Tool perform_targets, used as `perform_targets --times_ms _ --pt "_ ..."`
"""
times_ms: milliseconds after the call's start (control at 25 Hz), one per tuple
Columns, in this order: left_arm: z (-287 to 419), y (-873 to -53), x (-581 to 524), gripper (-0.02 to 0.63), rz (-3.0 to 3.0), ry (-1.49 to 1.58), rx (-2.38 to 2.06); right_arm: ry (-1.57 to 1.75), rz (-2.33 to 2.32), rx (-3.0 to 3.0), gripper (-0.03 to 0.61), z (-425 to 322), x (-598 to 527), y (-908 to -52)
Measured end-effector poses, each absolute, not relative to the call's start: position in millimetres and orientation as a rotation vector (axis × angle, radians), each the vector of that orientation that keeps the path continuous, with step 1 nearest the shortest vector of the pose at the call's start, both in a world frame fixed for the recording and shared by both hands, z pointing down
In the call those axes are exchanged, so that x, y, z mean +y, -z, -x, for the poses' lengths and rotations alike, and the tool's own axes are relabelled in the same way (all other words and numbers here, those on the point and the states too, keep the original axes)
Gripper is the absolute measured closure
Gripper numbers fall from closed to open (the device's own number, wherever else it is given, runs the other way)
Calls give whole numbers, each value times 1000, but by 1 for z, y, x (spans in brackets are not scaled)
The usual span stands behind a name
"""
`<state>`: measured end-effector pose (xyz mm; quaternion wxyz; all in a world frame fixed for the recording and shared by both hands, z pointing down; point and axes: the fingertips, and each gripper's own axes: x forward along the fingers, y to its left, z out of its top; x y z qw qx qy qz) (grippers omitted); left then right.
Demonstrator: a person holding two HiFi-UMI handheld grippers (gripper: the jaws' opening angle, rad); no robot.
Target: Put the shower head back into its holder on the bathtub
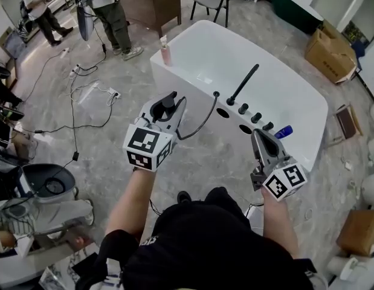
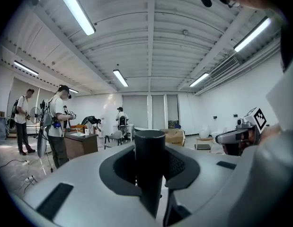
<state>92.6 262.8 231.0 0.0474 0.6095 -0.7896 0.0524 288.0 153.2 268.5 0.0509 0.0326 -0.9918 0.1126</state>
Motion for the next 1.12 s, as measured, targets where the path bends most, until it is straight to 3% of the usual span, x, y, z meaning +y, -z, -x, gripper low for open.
perform_targets --times_ms 280,600,960,1120 --pt "-68 -255 249 505 -1884 -158 -2338 -396 -122 -2948 565 -268 155 -300" --pt "46 -273 185 505 -1930 -147 -2310 -431 -106 -2923 565 -137 100 -340" --pt "26 -272 109 505 -1869 -192 -2294 -441 -4 -2866 563 -142 35 -338" --pt "57 -288 63 505 -1863 -189 -2269 -467 -15 -2821 563 -108 -1 -352"
